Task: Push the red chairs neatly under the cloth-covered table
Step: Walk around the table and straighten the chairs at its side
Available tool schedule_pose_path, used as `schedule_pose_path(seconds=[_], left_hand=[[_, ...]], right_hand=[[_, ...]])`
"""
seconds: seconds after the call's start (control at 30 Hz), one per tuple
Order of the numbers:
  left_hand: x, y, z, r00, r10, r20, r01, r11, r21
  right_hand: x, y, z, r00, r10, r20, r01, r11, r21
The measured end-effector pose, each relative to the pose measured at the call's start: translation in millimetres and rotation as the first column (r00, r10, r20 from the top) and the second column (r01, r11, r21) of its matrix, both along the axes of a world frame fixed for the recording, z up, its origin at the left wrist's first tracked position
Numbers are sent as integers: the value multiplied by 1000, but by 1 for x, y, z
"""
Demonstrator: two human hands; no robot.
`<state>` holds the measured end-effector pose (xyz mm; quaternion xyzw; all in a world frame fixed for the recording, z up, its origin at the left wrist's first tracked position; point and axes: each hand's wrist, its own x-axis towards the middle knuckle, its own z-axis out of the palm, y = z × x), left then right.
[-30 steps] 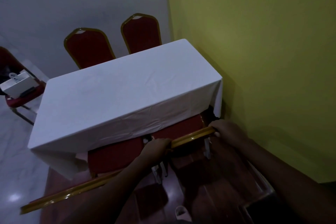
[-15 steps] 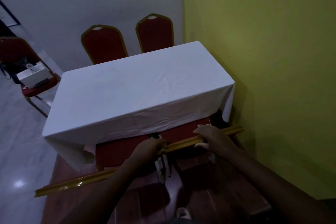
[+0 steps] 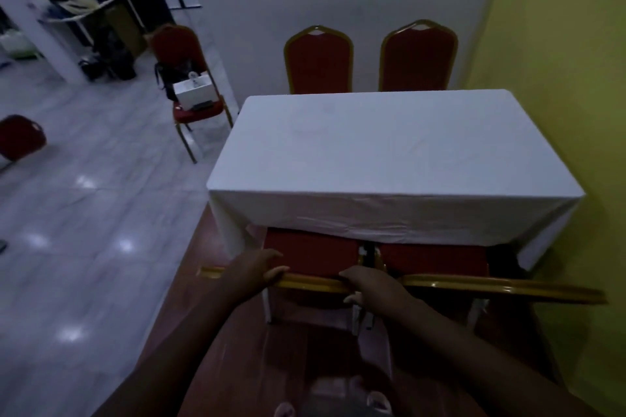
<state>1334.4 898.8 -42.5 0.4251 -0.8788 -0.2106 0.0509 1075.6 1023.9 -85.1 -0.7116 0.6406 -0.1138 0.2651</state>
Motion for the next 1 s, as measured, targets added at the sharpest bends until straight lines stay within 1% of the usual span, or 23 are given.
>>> schedule_pose_path(seconds=[0.07, 0.1, 0.23, 0.33, 0.5, 0.6, 0.73, 0.9, 1.0], left_hand=[[30, -6, 0, 999, 31, 35, -33, 997, 65], [42, -9, -2, 998, 28, 56, -32, 997, 72], [72, -19, -6, 997, -3, 80, -2, 998, 58], [80, -26, -13, 995, 13, 97, -18, 999, 48], [74, -31, -23, 994, 27, 101, -28, 1000, 12], [67, -31, -26, 994, 16, 104, -14, 1000, -25], [65, -25, -31, 989, 28, 144, -17, 997, -81], [65, -26, -31, 989, 7, 147, 7, 996, -94], [63, -28, -30, 988, 2, 157, 13, 995, -95]], right_hand=[[22, -11, -6, 1000, 16, 12, -16, 998, 57], [31, -15, -8, 1000, 17, 20, -19, 997, 70], [46, -22, -12, 1000, 11, 4, -11, 999, 53], [46, -20, -12, 1000, 3, 2, -3, 999, 34], [40, -25, -4, 999, -43, 32, 41, 996, 74], [32, -28, 0, 997, -76, 20, 73, 992, 107], [32, -24, 0, 994, -108, 32, 104, 989, 104], [32, -20, 2, 986, -145, 82, 136, 985, 111], [32, -23, 5, 989, -133, 61, 125, 984, 129]])
